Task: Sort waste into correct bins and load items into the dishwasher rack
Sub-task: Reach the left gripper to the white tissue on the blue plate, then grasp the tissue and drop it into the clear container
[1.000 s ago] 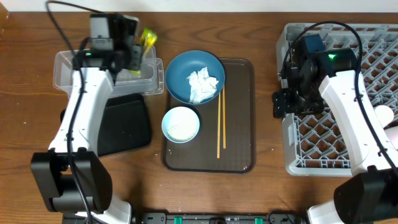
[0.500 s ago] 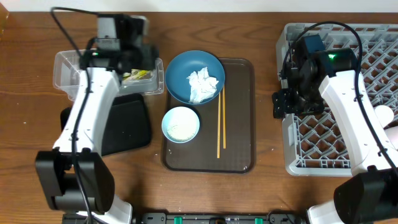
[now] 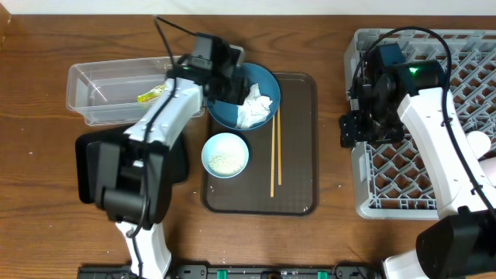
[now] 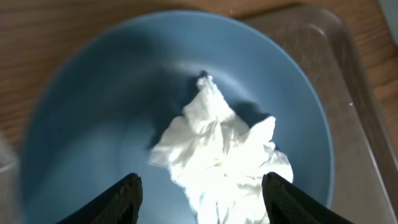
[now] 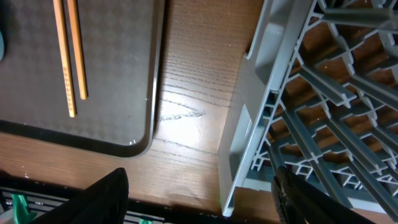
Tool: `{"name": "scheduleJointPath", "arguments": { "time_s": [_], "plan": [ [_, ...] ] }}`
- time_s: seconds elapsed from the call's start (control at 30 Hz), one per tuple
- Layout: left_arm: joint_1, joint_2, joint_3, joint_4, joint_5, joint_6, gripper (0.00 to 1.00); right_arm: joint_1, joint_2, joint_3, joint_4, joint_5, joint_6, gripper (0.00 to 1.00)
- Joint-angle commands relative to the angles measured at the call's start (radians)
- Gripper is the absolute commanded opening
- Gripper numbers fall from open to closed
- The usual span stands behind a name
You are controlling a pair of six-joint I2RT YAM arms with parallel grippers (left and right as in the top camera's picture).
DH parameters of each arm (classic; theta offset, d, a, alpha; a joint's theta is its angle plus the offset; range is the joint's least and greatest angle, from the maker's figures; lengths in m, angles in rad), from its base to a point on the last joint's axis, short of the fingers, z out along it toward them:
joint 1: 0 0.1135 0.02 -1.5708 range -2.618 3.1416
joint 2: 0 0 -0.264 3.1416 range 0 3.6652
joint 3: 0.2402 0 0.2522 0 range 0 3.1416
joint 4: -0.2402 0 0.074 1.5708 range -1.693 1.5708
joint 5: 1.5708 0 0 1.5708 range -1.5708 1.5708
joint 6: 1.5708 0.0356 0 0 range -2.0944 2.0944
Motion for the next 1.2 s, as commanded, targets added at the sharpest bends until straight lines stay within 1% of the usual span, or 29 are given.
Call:
{"name": "scheduleJointPath", "arguments": {
  "time_s": [0.0,0.17,0.27,0.37,0.43,0.47,0.57,0.63,0.83,1.03,1.1,1.17],
  "plan": [
    [-0.017,0.050,0.000,0.022,0.005,-0.005,0.65,0.008,-0.019,0.015,-0.003,0.008,0.006,0.73],
    [-0.027,0.099,0.000,0.026,0.005,-0.005,0.64,0.008,-0.019,0.015,-0.003,0.008,0.006,0.73],
    [-0.028,0.113,0.000,0.006,-0.022,-0.004,0.61,0.008,-0.019,0.015,-0.003,0.007,0.006,0.73],
    [-0.028,0.117,0.000,-0.006,-0.044,-0.005,0.53,0.008,-0.019,0.015,-0.003,0.008,0.006,0.73],
    [-0.028,0.117,0.000,-0.010,-0.043,-0.005,0.42,0.008,-0.019,0.015,-0.003,0.007,0.006,0.73],
    [-0.028,0.117,0.000,-0.013,-0.043,-0.005,0.34,0.008,-0.019,0.015,-0.003,0.008,0.006,0.73],
    [-0.028,0.117,0.000,-0.027,-0.043,-0.005,0.14,0.008,-0.019,0.015,-0.003,0.008,0.006,0.73],
    [-0.028,0.117,0.000,-0.037,-0.043,-0.005,0.06,0.008,-0.019,0.015,-0.003,0.008,0.006,0.73],
    [-0.028,0.096,0.000,-0.062,-0.043,-0.012,0.06,0.008,-0.019,0.015,-0.006,0.008,0.006,0.73],
    [-0.014,-0.031,0.000,-0.067,-0.045,-0.012,0.06,0.008,-0.019,0.015,-0.006,0.008,0.002,0.73],
    [-0.004,-0.083,0.000,-0.080,-0.068,-0.013,0.06,0.008,-0.019,0.015,-0.006,0.008,0.002,0.73],
    [0.010,-0.134,0.000,-0.106,-0.134,-0.016,0.06,0.008,-0.019,0.015,-0.005,0.008,0.002,0.73]
  ]
}}
